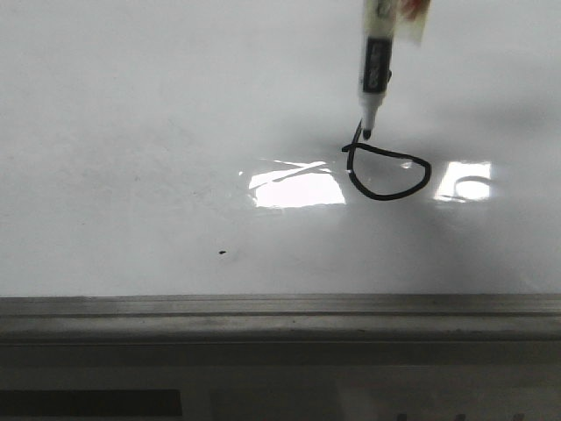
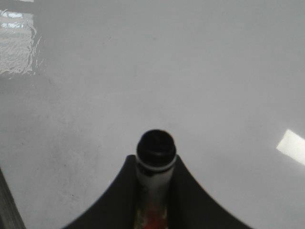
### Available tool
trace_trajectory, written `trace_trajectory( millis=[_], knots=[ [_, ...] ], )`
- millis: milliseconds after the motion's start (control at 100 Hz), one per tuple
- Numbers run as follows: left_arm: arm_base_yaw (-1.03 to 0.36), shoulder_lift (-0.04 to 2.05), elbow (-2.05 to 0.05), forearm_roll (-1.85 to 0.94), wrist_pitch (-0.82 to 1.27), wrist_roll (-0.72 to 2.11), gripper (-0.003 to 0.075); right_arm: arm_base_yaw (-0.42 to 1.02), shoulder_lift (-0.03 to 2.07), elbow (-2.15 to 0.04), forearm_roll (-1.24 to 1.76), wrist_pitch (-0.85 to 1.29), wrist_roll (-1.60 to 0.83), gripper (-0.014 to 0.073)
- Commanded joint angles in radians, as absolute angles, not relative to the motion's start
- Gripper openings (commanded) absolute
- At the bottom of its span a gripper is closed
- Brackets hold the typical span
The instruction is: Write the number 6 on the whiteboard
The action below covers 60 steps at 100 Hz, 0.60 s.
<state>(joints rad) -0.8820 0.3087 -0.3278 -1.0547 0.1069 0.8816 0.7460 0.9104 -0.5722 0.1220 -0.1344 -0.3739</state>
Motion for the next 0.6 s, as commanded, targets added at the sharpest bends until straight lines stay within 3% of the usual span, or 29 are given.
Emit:
trace_trajectory(
  millis=[0, 220, 380, 590],
  knots=[
    [-0.885, 0.321, -0.356, -1.070, 0.078, 0.870, -0.0001, 0.744, 0.835, -0.648, 0.113, -0.101, -0.386, -0.0064],
    [-0.885, 0.453, -0.391, -1.063, 0.167, 0.872, 0.0288, 0.744, 0.761, -0.708, 0.125, 0.075, -0.386, -0.0064],
    [-0.885, 0.630, -0.465, -1.051, 0.270, 0.938, 0.0303, 0.744, 0.761, -0.708, 0.190, 0.169, -0.386, -0.0064],
    [-0.885, 0.818, -0.561, -1.203, 0.412, 1.278, 0.0303, 0.773, 0.761, -0.708, 0.262, 0.207, -0.386, -0.0064]
  ],
)
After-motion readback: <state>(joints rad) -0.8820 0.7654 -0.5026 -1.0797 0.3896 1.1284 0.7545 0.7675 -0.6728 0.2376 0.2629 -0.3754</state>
